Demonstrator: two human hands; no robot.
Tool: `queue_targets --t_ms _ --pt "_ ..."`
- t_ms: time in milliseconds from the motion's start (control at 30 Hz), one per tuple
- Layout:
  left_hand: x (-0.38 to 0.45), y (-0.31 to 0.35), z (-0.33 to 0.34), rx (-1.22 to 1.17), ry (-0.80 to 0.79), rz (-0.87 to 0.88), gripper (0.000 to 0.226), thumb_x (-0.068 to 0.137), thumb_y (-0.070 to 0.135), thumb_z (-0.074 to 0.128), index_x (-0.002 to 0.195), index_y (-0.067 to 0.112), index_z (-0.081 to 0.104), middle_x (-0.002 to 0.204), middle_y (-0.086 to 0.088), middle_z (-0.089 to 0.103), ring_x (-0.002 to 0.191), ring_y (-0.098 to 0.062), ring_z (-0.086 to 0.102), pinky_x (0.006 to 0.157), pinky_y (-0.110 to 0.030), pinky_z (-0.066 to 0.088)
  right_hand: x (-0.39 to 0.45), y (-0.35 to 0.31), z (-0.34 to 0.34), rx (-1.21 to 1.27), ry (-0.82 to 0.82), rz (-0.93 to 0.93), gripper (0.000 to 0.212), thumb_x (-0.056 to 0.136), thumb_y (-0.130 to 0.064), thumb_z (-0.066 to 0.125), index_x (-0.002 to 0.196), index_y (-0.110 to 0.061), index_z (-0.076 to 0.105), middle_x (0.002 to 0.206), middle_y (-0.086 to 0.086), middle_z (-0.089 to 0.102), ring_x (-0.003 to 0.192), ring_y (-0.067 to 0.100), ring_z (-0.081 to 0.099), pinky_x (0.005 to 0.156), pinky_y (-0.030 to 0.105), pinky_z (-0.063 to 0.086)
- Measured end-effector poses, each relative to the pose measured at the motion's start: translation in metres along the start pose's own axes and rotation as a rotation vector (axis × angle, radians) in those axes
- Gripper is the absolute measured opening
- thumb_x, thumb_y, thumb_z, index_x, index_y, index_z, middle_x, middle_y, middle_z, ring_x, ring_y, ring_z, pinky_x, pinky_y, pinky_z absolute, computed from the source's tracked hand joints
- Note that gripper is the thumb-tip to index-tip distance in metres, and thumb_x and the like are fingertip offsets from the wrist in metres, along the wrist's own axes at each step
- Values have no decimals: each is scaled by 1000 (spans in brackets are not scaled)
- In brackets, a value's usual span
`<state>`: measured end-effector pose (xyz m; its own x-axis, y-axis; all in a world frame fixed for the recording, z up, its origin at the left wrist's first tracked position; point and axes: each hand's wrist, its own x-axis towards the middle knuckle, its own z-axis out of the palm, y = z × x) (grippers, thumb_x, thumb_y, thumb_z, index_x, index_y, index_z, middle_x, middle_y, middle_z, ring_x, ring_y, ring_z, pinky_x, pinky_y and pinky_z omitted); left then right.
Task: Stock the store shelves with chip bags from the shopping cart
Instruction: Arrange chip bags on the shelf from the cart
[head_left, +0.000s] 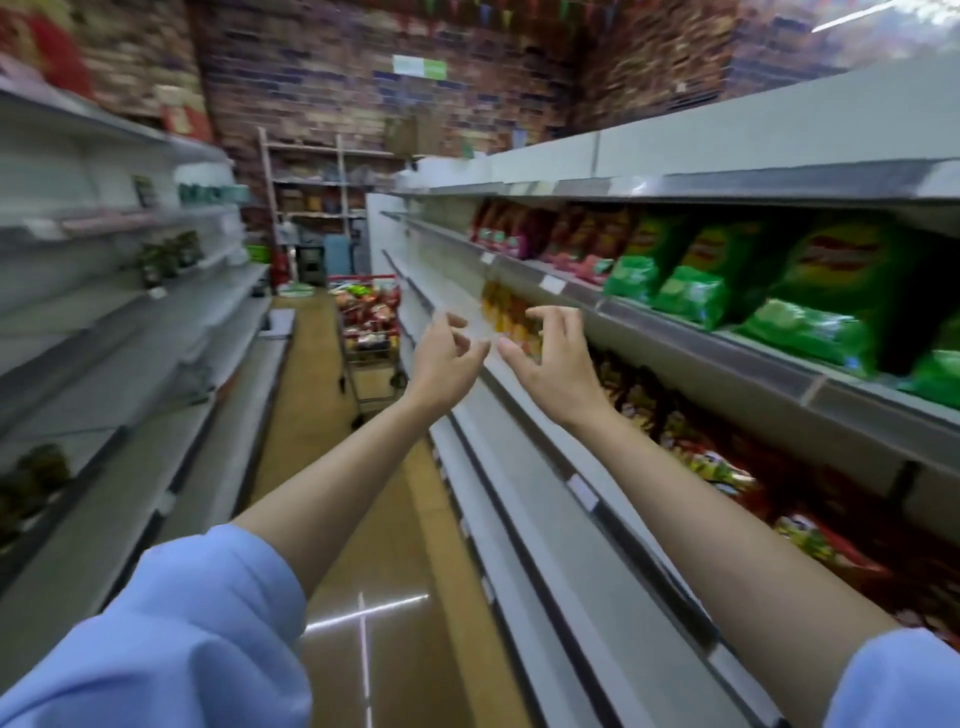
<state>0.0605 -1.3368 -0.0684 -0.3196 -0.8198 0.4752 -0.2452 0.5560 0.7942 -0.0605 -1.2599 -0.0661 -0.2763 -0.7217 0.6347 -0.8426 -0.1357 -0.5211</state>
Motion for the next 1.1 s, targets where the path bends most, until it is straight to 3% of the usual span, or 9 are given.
queue_targets --t_ms 67,167,267,367,500,767,967,1100 --pt "17 -30 -11 45 14 -45 31 94 28 59 115 10 47 98 0 57 83 -9 55 62 -15 40 20 4 37 82 -48 49 52 92 -35 60 130 -4 44 129 10 36 120 24 44 102 29 34" --pt "57 -80 -21 139 33 -92 29 94 30 57 114 9 55 106 -4 60 89 -11 55 60 -13 37 60 19 99 167 -121 71 52 93 -36 58 132 -5 41 133 10 33 124 24 42 104 31 34" --pt "101 -120 -27 235 42 -114 25 95 31 56 110 11 58 106 -1 59 91 -10 53 63 -14 39 100 36 148 216 -152 90 53 94 -37 56 133 -6 40 134 10 33 125 23 41 103 31 35" --pt "162 -158 -30 294 85 -162 31 93 34 58 113 10 57 111 -5 61 96 -14 56 76 -23 45 159 58 194 250 -216 87 53 94 -41 54 134 -8 40 136 9 33 127 22 38 103 32 33" --pt "238 -193 -38 333 133 -242 36 94 36 56 120 11 54 117 -7 58 97 -13 52 78 -26 41 242 80 238 353 -270 124 51 94 -45 53 131 -12 42 136 8 36 126 22 43 104 36 38" --pt "350 -272 -34 245 186 -377 44 94 40 55 127 11 47 118 -5 58 105 -19 58 84 -33 49 341 128 325 409 -328 150 34 94 -45 53 112 -17 44 122 4 39 120 21 45 103 44 41" --pt "433 -357 -15 150 204 -407 46 94 37 56 129 10 43 118 -8 58 105 -22 59 92 -43 51 409 178 405 404 -374 209 42 94 -44 53 122 -13 46 130 7 43 114 17 46 94 32 43" --pt "502 -420 -19 44 217 -438 48 94 36 56 131 11 38 112 -5 55 106 -23 59 94 -46 51 471 201 472 363 -396 211 45 93 -46 54 124 -15 45 130 8 45 115 17 48 96 34 46"
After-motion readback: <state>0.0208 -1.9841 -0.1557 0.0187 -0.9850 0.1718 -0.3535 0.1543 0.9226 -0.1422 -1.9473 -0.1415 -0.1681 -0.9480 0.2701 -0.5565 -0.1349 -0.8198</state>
